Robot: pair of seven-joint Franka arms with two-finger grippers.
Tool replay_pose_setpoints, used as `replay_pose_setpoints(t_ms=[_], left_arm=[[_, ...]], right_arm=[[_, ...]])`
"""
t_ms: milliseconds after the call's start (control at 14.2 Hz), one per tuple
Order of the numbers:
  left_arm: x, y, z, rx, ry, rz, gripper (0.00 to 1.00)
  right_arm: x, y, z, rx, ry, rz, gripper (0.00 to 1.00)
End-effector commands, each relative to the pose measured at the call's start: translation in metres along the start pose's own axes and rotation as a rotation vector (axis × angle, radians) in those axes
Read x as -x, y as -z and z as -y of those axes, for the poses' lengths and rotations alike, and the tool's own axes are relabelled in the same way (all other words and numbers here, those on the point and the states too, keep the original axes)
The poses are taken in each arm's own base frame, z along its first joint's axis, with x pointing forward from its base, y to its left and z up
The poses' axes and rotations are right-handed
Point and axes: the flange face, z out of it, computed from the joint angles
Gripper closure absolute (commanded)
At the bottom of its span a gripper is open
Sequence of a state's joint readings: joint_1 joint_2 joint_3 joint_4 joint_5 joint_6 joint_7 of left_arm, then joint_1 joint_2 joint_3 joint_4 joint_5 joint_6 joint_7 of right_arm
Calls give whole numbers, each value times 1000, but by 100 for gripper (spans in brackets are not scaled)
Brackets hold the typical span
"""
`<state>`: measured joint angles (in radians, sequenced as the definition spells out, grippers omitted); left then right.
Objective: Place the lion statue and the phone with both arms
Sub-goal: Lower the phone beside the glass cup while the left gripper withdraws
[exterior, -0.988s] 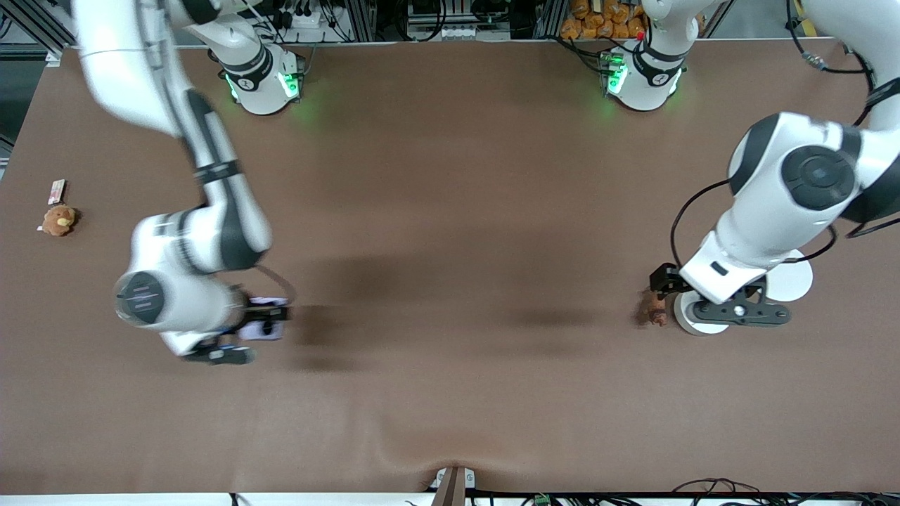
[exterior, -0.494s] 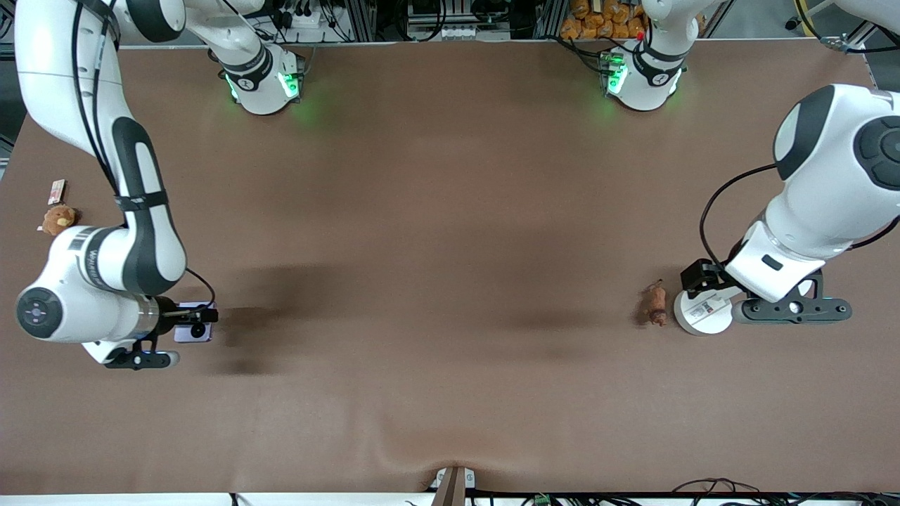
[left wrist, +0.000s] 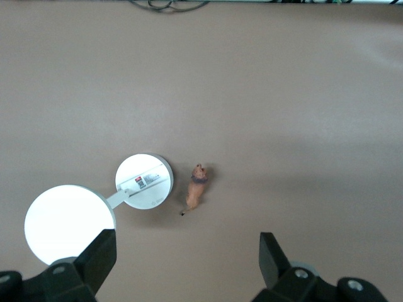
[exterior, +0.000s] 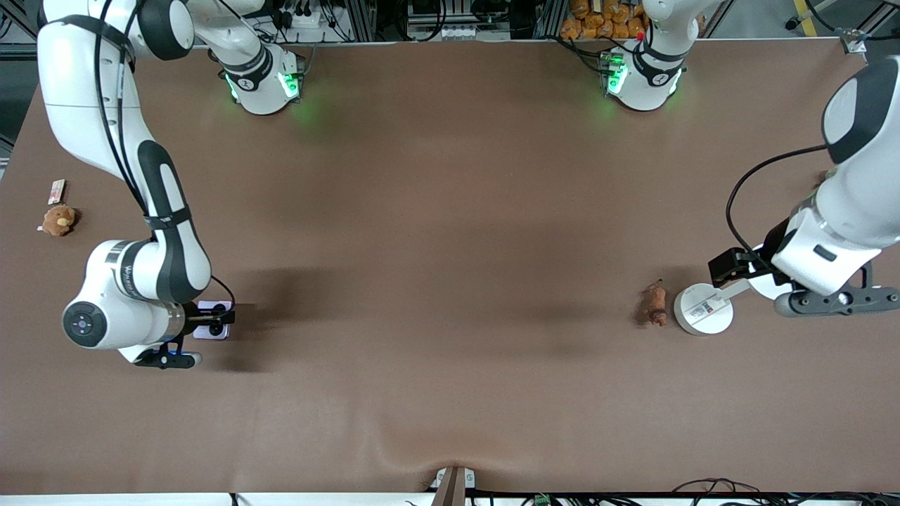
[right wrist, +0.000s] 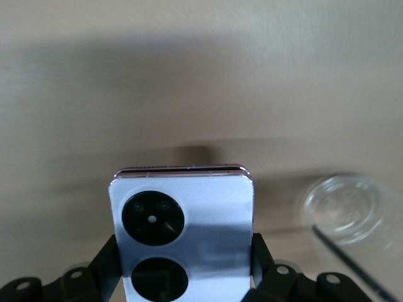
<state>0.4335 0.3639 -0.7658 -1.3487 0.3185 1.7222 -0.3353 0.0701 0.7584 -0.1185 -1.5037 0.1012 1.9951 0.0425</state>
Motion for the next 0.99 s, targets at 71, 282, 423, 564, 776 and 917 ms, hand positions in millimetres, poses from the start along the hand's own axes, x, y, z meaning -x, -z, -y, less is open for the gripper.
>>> replay_pose_setpoints(t_ms=[71, 282, 423, 564, 776, 917], left_arm=[[25, 39, -15, -42, -11, 2, 0], [40, 67, -15, -29, 3, -6, 0], [48, 78, -4, -8, -46, 9, 0], [57, 82, -3, -26, -82, 34, 0], [75, 85, -4, -53, -82, 52, 0], [82, 83, 2, -20, -65, 71, 0]], right_arm=[[8, -7, 4, 10, -78, 17, 65], [7, -11, -2, 14, -72, 19, 17], [6, -10, -2, 15, -70, 15, 0], [6, -5, -1, 14, -66, 9, 0], [5, 10, 2, 28, -18, -18, 0], [8, 29, -2, 19, -6, -35, 0]])
